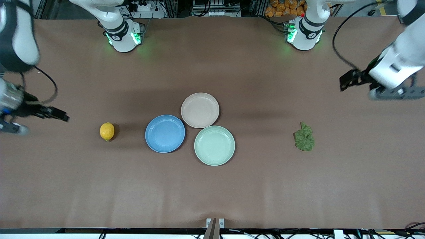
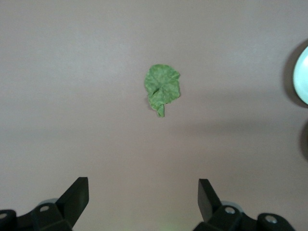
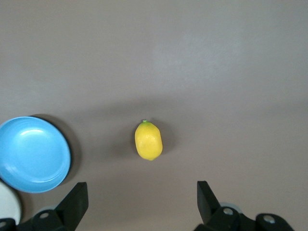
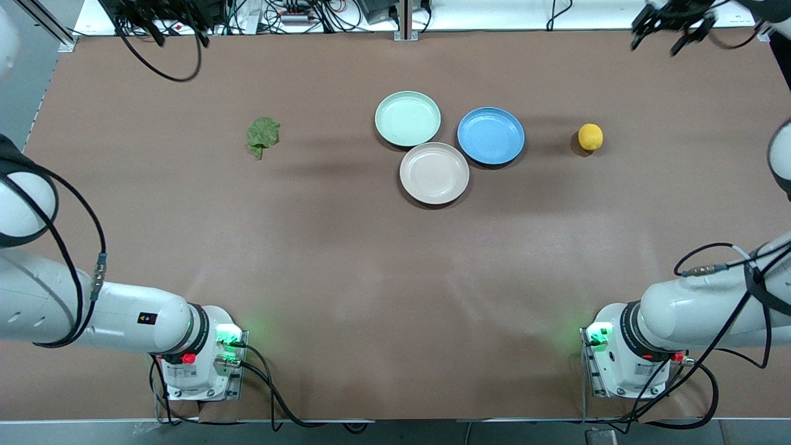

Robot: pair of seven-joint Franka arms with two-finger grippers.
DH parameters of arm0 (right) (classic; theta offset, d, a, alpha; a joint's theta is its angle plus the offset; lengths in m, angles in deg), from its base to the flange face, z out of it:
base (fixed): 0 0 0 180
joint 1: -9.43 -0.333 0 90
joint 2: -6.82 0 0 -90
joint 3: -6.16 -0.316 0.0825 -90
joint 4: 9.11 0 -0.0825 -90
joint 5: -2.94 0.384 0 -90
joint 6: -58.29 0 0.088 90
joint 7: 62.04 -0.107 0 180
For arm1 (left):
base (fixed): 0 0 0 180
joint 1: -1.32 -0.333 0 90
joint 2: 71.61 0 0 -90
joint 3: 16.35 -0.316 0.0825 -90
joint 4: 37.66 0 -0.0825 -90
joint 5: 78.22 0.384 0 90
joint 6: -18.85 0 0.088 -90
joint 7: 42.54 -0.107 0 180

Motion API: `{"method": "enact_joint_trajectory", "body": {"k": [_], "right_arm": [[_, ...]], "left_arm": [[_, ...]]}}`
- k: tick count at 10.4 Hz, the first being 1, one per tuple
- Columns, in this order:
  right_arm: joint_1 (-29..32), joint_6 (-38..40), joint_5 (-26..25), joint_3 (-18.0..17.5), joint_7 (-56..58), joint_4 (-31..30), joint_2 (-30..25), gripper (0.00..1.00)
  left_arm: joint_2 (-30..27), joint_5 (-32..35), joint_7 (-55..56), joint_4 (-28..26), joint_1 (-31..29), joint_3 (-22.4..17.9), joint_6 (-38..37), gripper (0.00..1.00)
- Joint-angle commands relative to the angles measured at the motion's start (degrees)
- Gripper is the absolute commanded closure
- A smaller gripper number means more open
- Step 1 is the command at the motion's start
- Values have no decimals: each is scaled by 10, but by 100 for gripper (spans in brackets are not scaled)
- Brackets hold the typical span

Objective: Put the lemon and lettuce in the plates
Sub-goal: 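Move the right gripper to the lemon while the left gripper reaches the lettuce, then close the right gripper on the lemon while the left gripper grasps the lettuce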

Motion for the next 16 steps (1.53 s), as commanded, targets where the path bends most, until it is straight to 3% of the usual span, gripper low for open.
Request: {"method": "enact_joint_trajectory", "body": {"k": [1,6,9,16], "right_arm": [[1,-43,43,-4,-6,0,81,0],[-18,-130,42,-3,4,-11,167,0],[-23,-202,39,-3,68,-64,167,0],[-15,-224,21,-2,71,-84,183,0]], "left_arm": [[14,23,-12,-70,10,0,79,0],[103,30,-12,-88,15,1,156,0],[157,30,-13,-86,16,1,195,0],[235,24,-14,-84,9,1,263,0]]}}
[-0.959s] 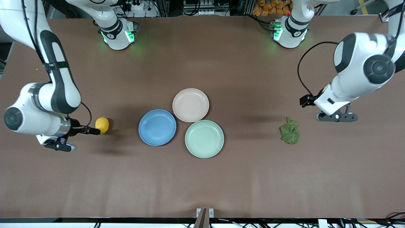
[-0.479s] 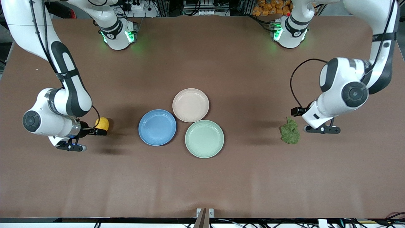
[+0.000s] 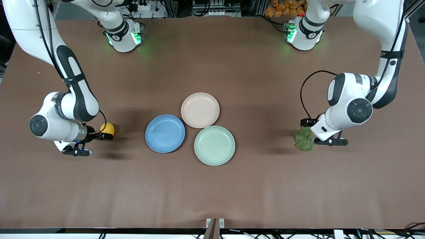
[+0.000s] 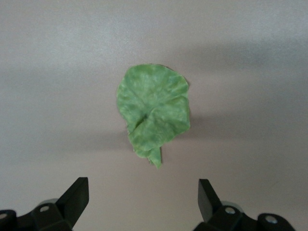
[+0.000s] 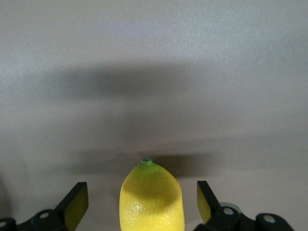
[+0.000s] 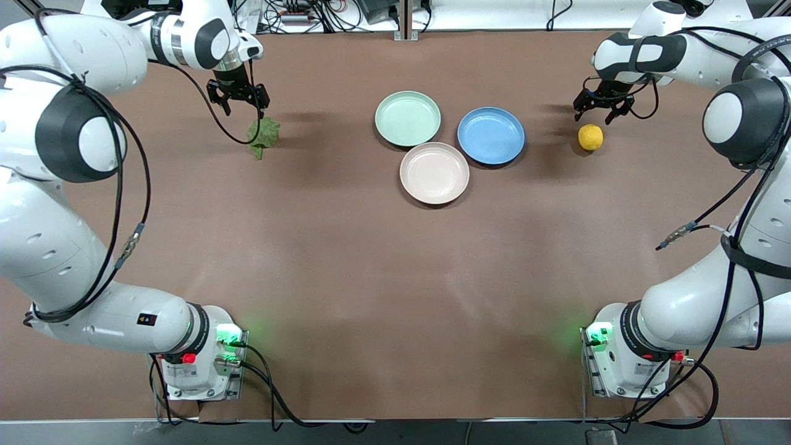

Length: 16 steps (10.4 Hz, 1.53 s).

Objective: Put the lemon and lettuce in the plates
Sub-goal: 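Close the right gripper on the lemon while the left gripper grasps the lettuce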

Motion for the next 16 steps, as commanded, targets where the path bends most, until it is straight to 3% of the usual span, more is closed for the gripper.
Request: {"method": "enact_joint_trajectory", "body": {"k": [1,3,4,6,10,11,12,13,14,15,16], "right_arm": [[3,0,-7,-2,8,-4,7,0],[13,-1,-7,-2,8,-4,11,0],[21,-4,-6,-3,14,-3,18,5],[29,-5,-5,-3,25,-3,19,36],[31,16,2,-4,22,4,14,65],[37,40,2,-4,22,20,13,78],[37,48,2,-5,21,24,13,84],[37,50,9,-4,22,24,12,89],[37,52,12,-5,21,29,11,100],[34,72,14,-5,20,41,7,100],[32,105,27,-5,20,77,8,100]], "left_arm": [[31,4,-15,6,-6,0,30,0],[53,2,-44,8,-15,0,52,0],[67,-13,-65,11,-26,0,63,0],[92,-34,-73,12,-27,0,90,0],[110,-34,-73,16,-25,0,100,6],[117,-34,-73,19,-24,0,99,15],[120,-34,-73,19,-22,0,100,30],[125,-34,-73,22,-22,0,99,47],[129,-34,-73,24,-21,0,99,68],[130,-34,-73,25,-21,0,100,91],[129,-34,-70,29,-20,0,99,100]]}}
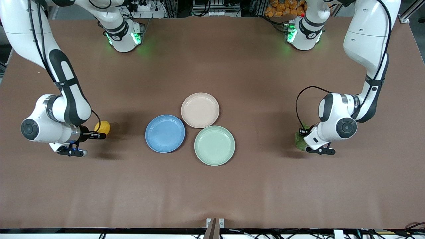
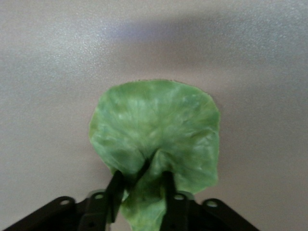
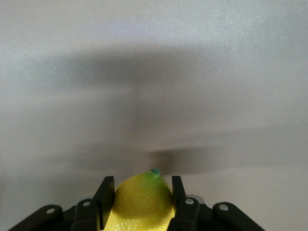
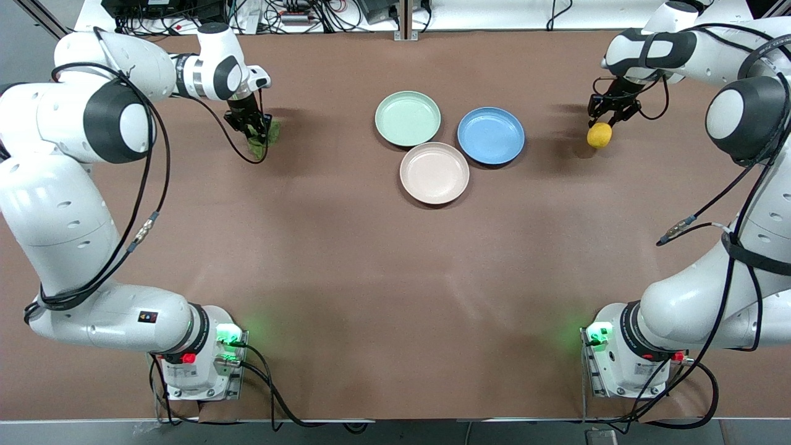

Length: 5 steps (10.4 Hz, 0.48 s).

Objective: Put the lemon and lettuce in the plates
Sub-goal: 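Close the right gripper on the lemon while the left gripper grasps the lettuce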

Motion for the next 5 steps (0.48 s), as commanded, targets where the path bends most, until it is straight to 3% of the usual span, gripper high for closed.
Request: {"method": "enact_joint_trajectory", "body": {"k": [1,3,5], "right_arm": [[-6,78,21,-6,-5,76,-8,100],[-44,123,22,-6,-65,132,-2,100],[-107,124,21,-6,-136,136,-8,100]], "left_arm": [[4,-13,-12,17,3,-1,1,100],[-2,-13,-11,22,4,-1,-4,100],[-10,-13,-11,34,5,-1,-25,100]]}}
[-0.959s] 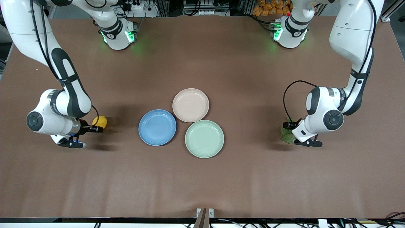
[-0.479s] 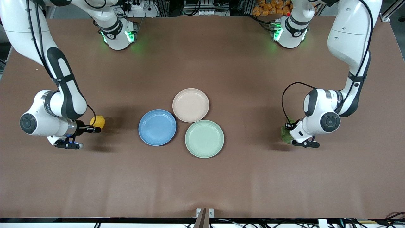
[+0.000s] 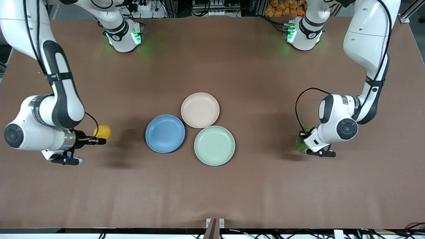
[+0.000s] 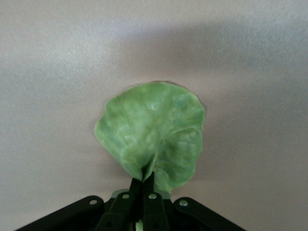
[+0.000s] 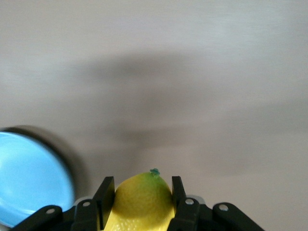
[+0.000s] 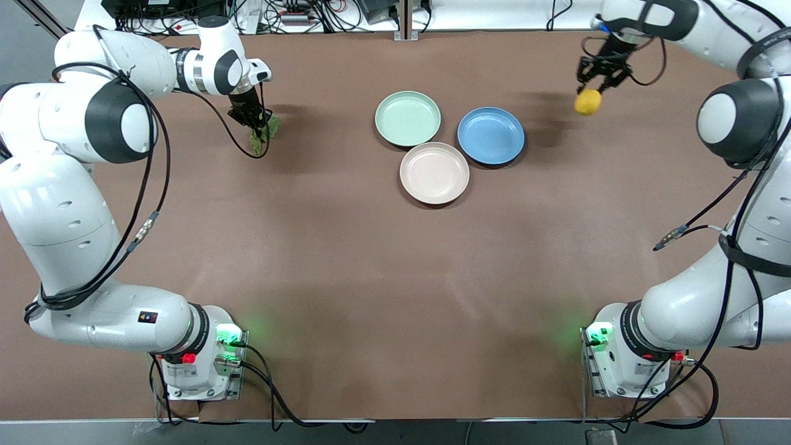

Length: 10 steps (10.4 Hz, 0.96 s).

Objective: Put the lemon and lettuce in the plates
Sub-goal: 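Carry the lemon onto the blue plate while the left gripper lifts the lettuce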

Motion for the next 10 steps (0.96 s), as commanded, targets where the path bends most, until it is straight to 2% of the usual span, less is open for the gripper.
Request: {"method": "enact_joint_trajectory", "body": {"k": [1,3,4,7,10], "right_arm": [[-61,0,5,1,-44,6,-3,100],[-134,-15,-1,4,-51,17,-1,100],[-154,-52,-2,4,-53,13,2,100],[-214,-89,-3,4,-109,3,23,100],[-227,-103,-4,5,-131,3,49,100]], "left_arm": [[-15,-12,-9,25,3,-1,-42,100],[-26,-13,-6,39,3,6,-67,100],[-33,-13,-1,39,4,10,-72,100],[-53,-13,48,51,29,20,-95,100],[-67,-17,104,68,61,24,-121,100]]}}
